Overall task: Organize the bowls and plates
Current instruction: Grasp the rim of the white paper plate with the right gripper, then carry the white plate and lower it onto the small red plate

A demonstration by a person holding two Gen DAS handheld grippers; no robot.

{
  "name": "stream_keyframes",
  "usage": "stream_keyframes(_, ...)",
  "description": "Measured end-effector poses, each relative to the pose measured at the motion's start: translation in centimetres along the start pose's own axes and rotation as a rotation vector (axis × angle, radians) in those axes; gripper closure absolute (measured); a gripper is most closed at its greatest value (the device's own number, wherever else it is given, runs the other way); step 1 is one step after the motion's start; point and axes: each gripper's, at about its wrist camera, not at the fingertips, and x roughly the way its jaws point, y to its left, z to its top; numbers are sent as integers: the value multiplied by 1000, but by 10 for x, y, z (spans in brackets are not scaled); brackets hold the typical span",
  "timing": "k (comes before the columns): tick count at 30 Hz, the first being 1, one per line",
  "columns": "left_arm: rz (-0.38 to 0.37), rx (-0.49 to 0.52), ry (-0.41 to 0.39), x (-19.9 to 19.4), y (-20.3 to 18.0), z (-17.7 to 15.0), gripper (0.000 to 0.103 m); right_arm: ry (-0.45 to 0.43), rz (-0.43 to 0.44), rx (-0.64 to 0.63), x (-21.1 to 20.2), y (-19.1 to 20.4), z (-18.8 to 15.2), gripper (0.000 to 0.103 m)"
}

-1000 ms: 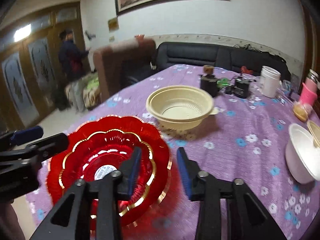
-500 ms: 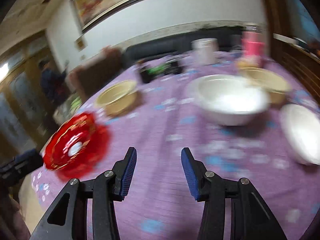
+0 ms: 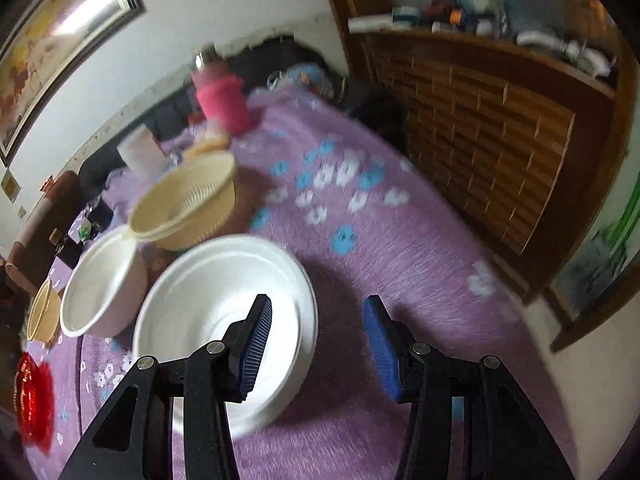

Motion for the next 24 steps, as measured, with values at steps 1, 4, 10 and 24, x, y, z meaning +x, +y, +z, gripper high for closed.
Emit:
stream_keyframes(1, 1, -3, 5, 1, 1, 0, 19, 15, 21, 5, 6, -1, -2, 90)
stream_keyframes(4, -7, -20, 11, 0, 6, 1, 19, 54, 107, 2, 14, 4, -5, 92)
stream_keyframes(10, -29, -27, 13, 7, 8, 3, 19, 143, 293, -149, -8, 60, -30, 94)
stream_keyframes(24, -49, -43, 65, 18, 9, -5, 19, 326, 480, -310, 17, 169, -101, 91)
